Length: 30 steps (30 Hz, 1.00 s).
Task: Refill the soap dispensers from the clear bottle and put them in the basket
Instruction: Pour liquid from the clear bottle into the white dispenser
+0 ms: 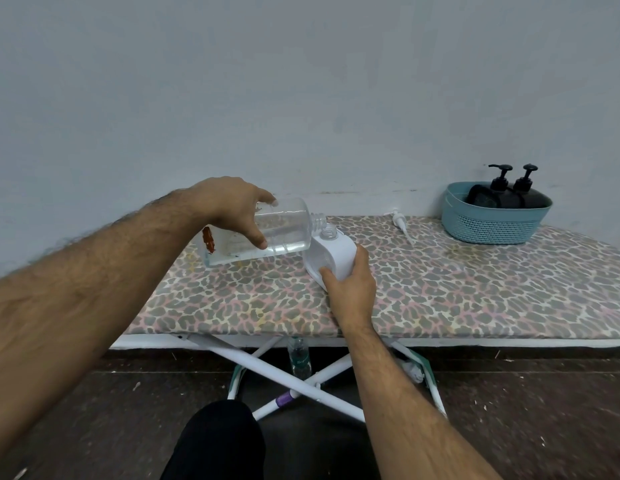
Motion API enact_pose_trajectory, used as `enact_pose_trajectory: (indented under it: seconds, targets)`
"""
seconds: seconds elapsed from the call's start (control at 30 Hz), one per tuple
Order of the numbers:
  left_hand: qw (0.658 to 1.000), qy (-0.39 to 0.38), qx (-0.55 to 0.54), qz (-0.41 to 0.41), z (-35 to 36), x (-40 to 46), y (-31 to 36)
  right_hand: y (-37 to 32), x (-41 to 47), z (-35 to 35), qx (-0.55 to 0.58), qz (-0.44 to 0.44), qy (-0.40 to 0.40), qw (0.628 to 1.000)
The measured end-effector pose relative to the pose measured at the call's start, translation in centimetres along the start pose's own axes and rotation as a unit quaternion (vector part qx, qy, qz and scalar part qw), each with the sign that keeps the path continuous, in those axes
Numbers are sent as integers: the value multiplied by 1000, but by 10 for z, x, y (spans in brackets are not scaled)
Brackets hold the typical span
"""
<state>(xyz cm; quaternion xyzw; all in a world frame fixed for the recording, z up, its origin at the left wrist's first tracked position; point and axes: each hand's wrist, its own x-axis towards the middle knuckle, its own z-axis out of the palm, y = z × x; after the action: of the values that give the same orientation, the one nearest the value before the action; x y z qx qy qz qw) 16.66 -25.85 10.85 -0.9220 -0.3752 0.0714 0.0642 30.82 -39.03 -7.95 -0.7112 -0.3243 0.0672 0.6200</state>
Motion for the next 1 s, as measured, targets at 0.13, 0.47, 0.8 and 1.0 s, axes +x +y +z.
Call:
enact_pose_trajectory:
  seconds: [0.13,0.47,0.8,1.0]
  targets:
    - [1000,2,10,3,-3,-1,2,0,0,-1,-2,-1,1,1000]
    - [1000,-2,18,-1,-9,-5,5,-1,0,-1,-6,5,1,1000]
    - [999,2,43,1,-13,-4,7,0,0,0,-8,3,2,1000]
    - [999,-2,54,0,-18,-5,10,0,0,0,-11,1,3,1000]
